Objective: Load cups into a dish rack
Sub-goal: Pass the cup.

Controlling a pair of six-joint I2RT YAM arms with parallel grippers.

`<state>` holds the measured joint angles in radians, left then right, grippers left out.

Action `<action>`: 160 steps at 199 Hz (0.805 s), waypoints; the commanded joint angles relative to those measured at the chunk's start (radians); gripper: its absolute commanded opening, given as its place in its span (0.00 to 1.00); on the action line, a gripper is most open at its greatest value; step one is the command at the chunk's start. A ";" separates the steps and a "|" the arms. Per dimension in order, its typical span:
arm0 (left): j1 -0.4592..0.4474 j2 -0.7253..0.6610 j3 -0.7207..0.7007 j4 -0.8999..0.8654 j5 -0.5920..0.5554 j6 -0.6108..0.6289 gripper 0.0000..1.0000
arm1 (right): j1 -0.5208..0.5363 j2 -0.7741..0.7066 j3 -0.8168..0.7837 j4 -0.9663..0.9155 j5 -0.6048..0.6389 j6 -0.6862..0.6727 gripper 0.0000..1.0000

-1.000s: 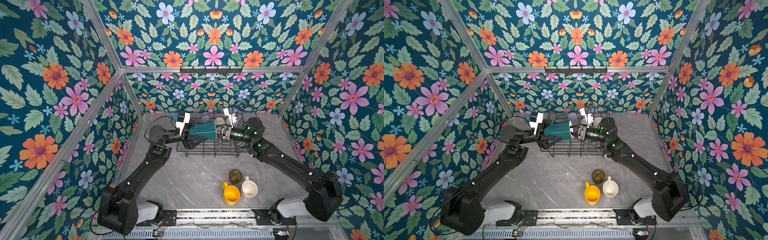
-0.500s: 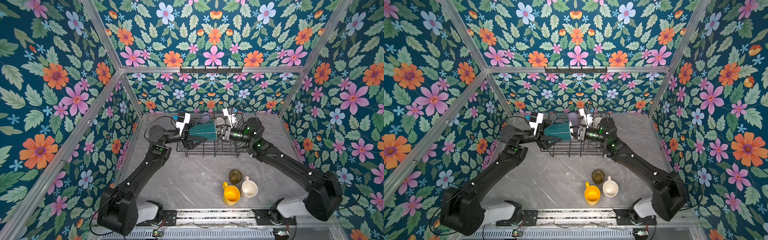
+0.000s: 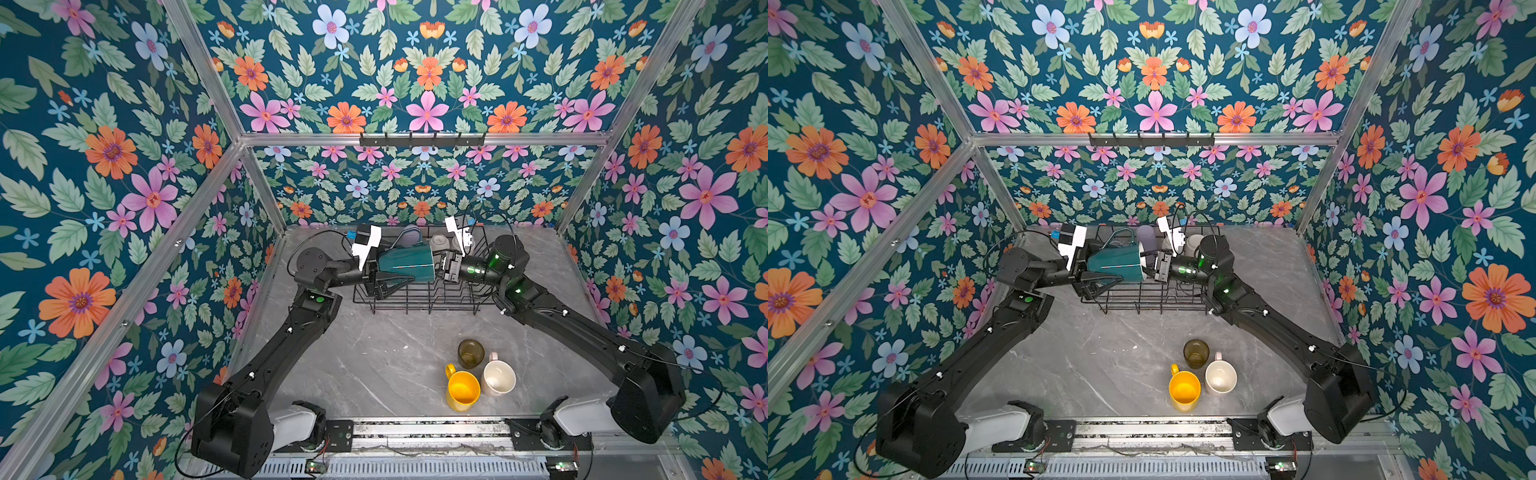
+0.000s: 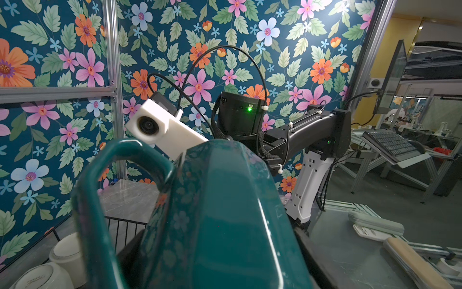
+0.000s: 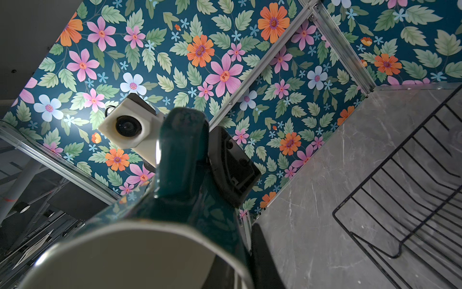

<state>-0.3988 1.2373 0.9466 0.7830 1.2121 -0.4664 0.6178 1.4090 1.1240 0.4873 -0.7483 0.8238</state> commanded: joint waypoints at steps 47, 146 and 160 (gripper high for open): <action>-0.020 -0.013 0.033 -0.173 -0.114 0.120 0.00 | 0.035 -0.007 -0.007 -0.025 -0.065 -0.047 0.24; 0.020 -0.035 0.039 -0.210 -0.185 0.138 0.00 | 0.009 -0.057 -0.046 -0.049 -0.037 -0.051 0.44; 0.027 -0.036 0.039 -0.204 -0.190 0.132 0.00 | 0.005 -0.065 -0.052 -0.052 -0.036 -0.050 0.46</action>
<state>-0.3851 1.2037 0.9730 0.5224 1.1824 -0.3389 0.6212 1.3602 1.0801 0.4267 -0.7292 0.7902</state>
